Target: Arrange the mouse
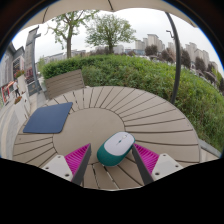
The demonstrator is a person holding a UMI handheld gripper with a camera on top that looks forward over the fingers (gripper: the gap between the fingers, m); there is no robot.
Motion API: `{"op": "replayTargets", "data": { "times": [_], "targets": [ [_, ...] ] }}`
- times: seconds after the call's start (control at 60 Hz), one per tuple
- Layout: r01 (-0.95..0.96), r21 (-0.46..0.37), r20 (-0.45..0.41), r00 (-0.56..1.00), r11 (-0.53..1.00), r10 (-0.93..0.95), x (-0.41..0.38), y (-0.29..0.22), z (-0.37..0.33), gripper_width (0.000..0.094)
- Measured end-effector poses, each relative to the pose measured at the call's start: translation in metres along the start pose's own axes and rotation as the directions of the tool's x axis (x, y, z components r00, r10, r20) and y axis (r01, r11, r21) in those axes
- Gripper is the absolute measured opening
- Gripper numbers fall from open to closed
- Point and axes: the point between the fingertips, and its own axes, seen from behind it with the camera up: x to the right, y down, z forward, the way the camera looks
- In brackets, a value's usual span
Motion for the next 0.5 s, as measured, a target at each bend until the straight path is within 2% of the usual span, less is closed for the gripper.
{"op": "replayTargets", "data": {
  "times": [0.267,0.4,0.45,0.5],
  "targets": [
    [0.043,-0.012,0.056,0.998,0.999,-0.043,-0.019,-0.016,0.030,0.0849],
    [0.067,-0.013,0.043,0.997,0.998,-0.066,-0.020,-0.016,0.032,0.0840],
    [0.072,-0.015,0.028,0.997,0.997,-0.072,-0.017,-0.015,0.033,0.0794],
    [0.079,-0.014,0.000,0.997,0.997,-0.079,-0.010,-0.016,0.034,0.0656]
  ]
}}
